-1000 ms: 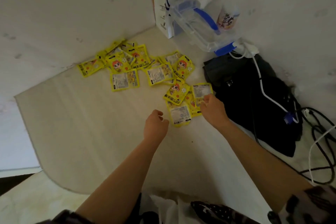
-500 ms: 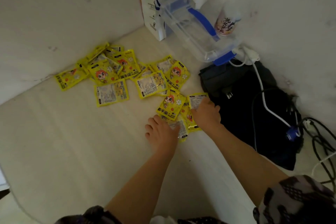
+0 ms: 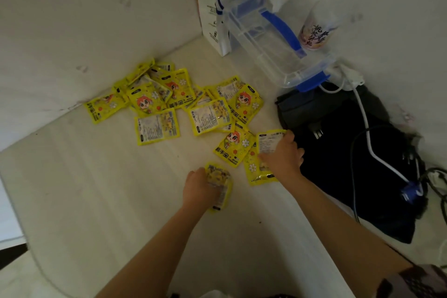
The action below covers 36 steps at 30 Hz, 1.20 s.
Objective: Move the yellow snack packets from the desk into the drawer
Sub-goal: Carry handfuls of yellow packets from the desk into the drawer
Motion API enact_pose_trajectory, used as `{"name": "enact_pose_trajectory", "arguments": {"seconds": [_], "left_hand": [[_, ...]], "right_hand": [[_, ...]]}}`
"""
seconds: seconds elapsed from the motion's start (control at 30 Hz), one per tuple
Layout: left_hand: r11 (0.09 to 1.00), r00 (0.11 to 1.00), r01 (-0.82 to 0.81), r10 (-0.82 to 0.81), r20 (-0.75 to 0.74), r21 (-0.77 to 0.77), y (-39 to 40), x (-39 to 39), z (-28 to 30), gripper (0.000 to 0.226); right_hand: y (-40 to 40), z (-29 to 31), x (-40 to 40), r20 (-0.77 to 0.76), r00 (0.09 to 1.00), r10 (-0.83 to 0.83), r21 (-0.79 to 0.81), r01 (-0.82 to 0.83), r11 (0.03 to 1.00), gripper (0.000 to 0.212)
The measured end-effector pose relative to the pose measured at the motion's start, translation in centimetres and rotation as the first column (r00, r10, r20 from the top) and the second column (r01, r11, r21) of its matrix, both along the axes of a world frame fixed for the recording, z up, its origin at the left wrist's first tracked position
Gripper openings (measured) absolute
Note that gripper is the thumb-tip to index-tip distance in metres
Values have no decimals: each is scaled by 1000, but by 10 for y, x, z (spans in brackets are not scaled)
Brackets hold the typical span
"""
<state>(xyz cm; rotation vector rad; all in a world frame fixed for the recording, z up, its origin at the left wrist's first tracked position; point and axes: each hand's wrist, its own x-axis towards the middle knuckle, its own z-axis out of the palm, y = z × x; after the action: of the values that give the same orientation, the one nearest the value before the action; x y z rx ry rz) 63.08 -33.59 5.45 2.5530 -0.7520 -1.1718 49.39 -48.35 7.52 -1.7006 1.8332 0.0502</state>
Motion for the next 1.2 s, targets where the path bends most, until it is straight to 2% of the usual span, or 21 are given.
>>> {"name": "enact_pose_trajectory", "arguments": {"seconds": [0.07,0.13,0.23,0.33,0.47,0.53,0.6,0.63,0.73,0.83,1.0,1.1,1.2], "left_hand": [[1000,1000,-8,8,-15,-23,7,11,4,26],[997,999,-44,42,-27,-61,10,23,11,22],[987,995,-99,98,-13,-126,1,42,28,24],[966,992,-120,124,2,-229,-23,63,41,29],[951,996,22,4,84,-310,-67,83,52,44],[949,985,111,-67,158,-294,-86,92,53,50],[940,963,224,-173,205,-258,-101,100,47,47],[927,943,292,-237,233,-237,-108,104,42,43],[875,854,466,-406,325,-130,-120,110,29,40],[838,790,543,-494,362,-41,-123,110,18,48],[837,772,545,-476,421,-52,-114,105,13,46],[858,795,504,-417,440,-97,-103,102,16,42],[877,854,440,-343,391,-192,-92,100,20,42]], "right_hand": [[0,4,-2,191,977,-91,48,84,995,102],[2,10,-3,310,938,-156,94,133,987,97],[4,15,2,385,899,-208,177,149,973,87],[6,13,16,390,892,-228,232,144,962,81],[7,10,36,424,888,-179,196,102,975,75],[9,7,44,374,924,-82,86,54,995,70],[9,1,46,182,980,84,-64,-73,995,68],[8,-1,46,105,986,130,-88,-121,989,67],[2,-6,45,56,982,181,-60,-178,982,67],[0,-7,48,23,973,231,-75,-229,970,68],[1,-4,57,-25,962,271,-94,-272,958,70],[1,-3,58,32,975,221,-61,-219,974,71],[-2,-2,57,137,978,157,-19,-156,988,51]]}}
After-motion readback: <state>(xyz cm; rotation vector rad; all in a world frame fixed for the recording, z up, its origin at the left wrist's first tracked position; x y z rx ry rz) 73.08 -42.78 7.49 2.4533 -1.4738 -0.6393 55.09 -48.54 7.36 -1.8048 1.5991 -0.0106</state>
